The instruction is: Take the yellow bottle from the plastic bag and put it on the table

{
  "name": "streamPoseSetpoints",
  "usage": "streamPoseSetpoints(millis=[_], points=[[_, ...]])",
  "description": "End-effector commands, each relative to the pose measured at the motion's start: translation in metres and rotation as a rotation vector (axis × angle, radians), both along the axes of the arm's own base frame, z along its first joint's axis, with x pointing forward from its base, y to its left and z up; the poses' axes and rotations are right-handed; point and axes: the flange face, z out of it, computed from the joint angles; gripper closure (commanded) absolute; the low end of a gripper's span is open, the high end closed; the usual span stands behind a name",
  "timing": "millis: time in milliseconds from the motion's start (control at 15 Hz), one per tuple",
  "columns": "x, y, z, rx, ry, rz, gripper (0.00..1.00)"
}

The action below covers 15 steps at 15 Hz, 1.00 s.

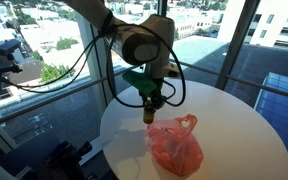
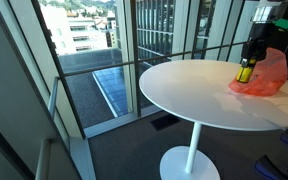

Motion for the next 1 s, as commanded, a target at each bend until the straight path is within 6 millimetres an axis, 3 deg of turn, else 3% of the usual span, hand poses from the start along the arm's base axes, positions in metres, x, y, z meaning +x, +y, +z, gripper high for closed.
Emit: streamPoseSetpoints(millis=[0,467,933], points=[[0.013,0.029,-0.012,-0.033,0.012,0.074,0.7],[0.026,0.079,-0.035,-0.04,0.013,0.199,0.7],[0.034,0.095,-0.054,-0.047,-0.037,0.245,0.7]])
